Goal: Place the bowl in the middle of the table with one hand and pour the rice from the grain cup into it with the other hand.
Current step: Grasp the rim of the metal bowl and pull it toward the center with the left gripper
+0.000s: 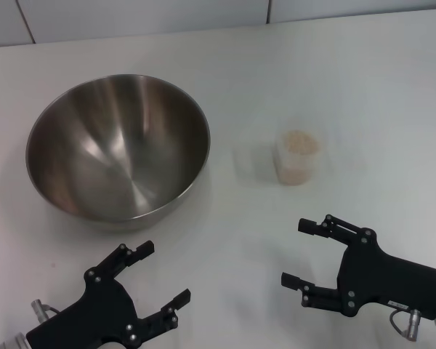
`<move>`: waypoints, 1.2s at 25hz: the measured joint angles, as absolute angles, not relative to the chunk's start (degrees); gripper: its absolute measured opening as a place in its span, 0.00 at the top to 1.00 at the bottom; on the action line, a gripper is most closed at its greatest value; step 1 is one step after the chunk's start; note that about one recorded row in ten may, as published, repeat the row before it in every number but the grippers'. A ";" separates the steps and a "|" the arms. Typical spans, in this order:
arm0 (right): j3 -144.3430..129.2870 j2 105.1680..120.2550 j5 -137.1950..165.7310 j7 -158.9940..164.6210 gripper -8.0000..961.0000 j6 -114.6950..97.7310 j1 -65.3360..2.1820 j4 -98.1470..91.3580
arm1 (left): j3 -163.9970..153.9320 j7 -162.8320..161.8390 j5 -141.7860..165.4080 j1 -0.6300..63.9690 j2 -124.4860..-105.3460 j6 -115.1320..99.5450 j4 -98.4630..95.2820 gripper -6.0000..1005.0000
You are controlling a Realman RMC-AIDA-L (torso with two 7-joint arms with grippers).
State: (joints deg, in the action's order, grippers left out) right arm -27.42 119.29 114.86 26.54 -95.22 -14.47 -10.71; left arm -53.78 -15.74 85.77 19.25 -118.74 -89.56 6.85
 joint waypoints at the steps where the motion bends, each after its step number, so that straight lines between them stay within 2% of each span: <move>1: -27.42 119.29 114.86 26.54 0.15 -95.22 -14.47 -10.71 | -53.78 -15.74 85.77 19.25 -118.74 -89.56 6.85 0.13; 11: -27.66 119.36 114.97 26.54 0.15 -95.18 -15.10 -10.63 | -51.83 -15.14 85.78 16.98 -118.64 -95.44 6.05 0.13; 17: -27.64 119.37 114.97 26.54 0.15 -95.17 -15.27 -10.63 | -36.45 -31.45 85.69 14.09 -118.28 -106.57 -7.79 0.13; 20: -27.48 119.41 114.95 26.54 0.15 -95.18 -15.41 -10.63 | -32.10 -48.65 85.79 14.45 -118.39 -100.95 -20.64 0.13; 25: -27.20 119.44 114.93 26.54 0.15 -95.27 -15.64 -10.63 | -39.93 -80.28 88.96 14.57 -118.38 -79.82 -44.52 0.13; 30: -27.13 119.45 114.88 26.54 0.15 -95.31 -15.90 -10.63 | -46.32 -94.07 98.36 14.63 -118.36 -70.67 -55.48 0.14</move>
